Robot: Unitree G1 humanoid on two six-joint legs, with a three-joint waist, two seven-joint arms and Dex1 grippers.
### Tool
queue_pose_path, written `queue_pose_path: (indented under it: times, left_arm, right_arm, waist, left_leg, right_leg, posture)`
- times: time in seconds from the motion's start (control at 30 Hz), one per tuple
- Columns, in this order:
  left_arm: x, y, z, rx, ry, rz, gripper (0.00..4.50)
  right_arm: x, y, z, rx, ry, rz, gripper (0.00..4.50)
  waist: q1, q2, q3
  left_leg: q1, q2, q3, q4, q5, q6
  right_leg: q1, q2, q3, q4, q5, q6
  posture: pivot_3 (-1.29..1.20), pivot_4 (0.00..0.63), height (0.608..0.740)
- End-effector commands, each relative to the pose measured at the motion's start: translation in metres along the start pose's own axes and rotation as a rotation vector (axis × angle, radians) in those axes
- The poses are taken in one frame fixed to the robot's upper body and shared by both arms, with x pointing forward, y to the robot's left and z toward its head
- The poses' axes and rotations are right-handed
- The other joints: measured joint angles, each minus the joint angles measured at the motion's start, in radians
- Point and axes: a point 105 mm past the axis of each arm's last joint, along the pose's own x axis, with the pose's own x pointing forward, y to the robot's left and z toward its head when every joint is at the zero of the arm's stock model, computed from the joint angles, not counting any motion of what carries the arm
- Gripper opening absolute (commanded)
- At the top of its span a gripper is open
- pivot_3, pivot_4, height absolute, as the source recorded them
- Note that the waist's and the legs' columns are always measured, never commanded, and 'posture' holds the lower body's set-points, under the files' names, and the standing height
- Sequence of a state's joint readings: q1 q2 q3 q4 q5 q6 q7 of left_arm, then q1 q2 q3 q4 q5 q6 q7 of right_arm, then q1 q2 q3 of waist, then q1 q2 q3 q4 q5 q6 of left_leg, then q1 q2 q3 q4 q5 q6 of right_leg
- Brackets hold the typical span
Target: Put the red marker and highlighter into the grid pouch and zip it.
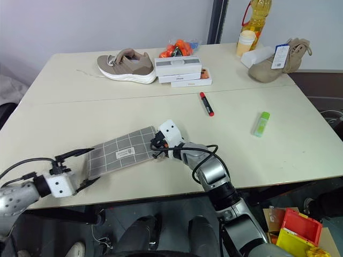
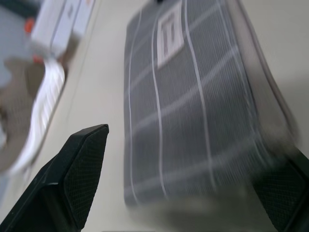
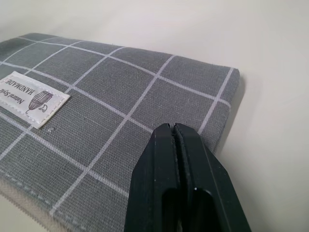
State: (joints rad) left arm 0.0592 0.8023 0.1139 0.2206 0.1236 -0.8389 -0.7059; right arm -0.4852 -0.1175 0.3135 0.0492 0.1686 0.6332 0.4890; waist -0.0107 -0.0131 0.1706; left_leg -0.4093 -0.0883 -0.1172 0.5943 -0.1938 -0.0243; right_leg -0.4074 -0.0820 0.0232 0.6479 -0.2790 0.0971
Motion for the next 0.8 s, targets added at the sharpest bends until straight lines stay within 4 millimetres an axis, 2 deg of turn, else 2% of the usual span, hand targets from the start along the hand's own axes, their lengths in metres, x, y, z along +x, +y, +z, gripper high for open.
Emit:
queue_pose_path:
  times: [0.03,0.13,0.33,0.43,0.53,0.57,0.63,0.73,0.77,0.8]
  left_arm:
    - [0.012,-0.012,0.007,0.026,-0.094,-0.079,4.5]
    - [0.016,-0.013,0.005,0.032,-0.134,-0.12,3.17]
    - [0.02,-0.002,0.004,-0.005,-0.165,-0.078,0.13]
    - [0.029,0.015,0.004,-0.169,-0.154,0.031,0.05]
    - [0.039,0.037,0.007,-0.367,-0.151,0.176,0.05]
    - [0.043,0.042,0.009,-0.407,-0.149,0.207,0.02]
    - [0.049,0.051,0.013,-0.465,-0.15,0.272,0.0]
    - [0.058,0.059,0.02,-0.52,-0.156,0.336,0.0]
    - [0.063,0.061,0.023,-0.53,-0.163,0.36,0.0]
    - [0.066,0.061,0.026,-0.539,-0.166,0.377,0.0]
  right_arm:
    - [0.003,0.003,0.006,-0.022,-0.013,0.004,0.12]
    - [0.001,0.001,0.005,-0.024,-0.014,-0.014,0.0]
    - [-0.004,-0.008,0.014,-0.033,-0.068,-0.068,0.0]
    - [-0.012,-0.026,0.031,-0.063,-0.141,-0.154,0.0]
    - [-0.031,-0.048,0.053,-0.101,-0.216,-0.213,0.0]
    - [-0.038,-0.053,0.059,-0.099,-0.232,-0.217,0.24]
    - [-0.05,-0.064,0.067,-0.097,-0.252,-0.222,0.82]
    - [-0.067,-0.08,0.075,-0.099,-0.261,-0.249,2.29]
    - [-0.073,-0.085,0.077,-0.099,-0.262,-0.254,3.0]
    - [-0.078,-0.087,0.079,-0.098,-0.263,-0.253,3.36]
  waist:
    - [-0.003,0.0,0.0]
    - [-0.005,0.0,0.0]
    - [-0.003,0.0,0.0]
    - [-0.005,0.0,0.0]
    - [-0.002,0.0,0.0]
    - [-0.003,0.0,0.001]
    - [-0.005,0.0,0.0]
    - [-0.007,0.0,0.0]
    - [-0.008,0.0,0.0]
    - [-0.008,0.0,0.001]
  left_leg:
    - [0.0,0.0,0.0,0.0,0.0,0.0]
    - [0.0,0.0,0.0,0.0,0.0,0.0]
    - [0.0,0.0,0.0,0.0,0.0,0.0]
    - [0.0,0.0,0.0,0.0,0.0,0.001]
    - [0.0,0.0,0.0,0.001,0.0,0.001]
    - [0.0,0.0,-0.001,0.001,0.0,0.001]
    - [0.0,0.0,0.0,0.002,0.0,0.001]
    - [0.0,0.0,0.0,0.001,0.0,0.001]
    - [0.0,0.0,0.0,0.001,0.0,0.001]
    - [0.0,0.0,0.0,0.001,0.0,0.001]
  right_leg:
    - [0.0,0.0,-0.001,0.0,0.0,0.0]
    - [0.0,0.0,0.0,0.001,0.001,0.001]
    - [0.0,0.0,-0.001,0.002,0.001,0.002]
    - [0.0,0.0,-0.001,0.002,0.001,0.002]
    - [0.0,0.001,-0.001,0.003,0.001,0.002]
    - [0.001,0.001,-0.001,0.003,0.001,0.002]
    - [0.003,0.001,-0.001,0.004,0.001,0.003]
    - [0.003,0.001,-0.001,0.005,0.001,0.003]
    - [0.002,0.001,0.0,0.005,0.001,0.003]
    - [0.002,0.002,0.0,0.005,0.001,0.003]
  posture:
    - [0.0,0.15,0.74]
    - [0.0,0.15,0.74]
    - [0.0,0.15,0.74]
    - [0.0,0.15,0.74]
    - [0.0,0.15,0.74]
    - [0.0,0.15,0.74]
    - [0.0,0.15,0.74]
    - [0.0,0.15,0.74]
    - [0.0,0.15,0.74]
    - [0.0,0.15,0.74]
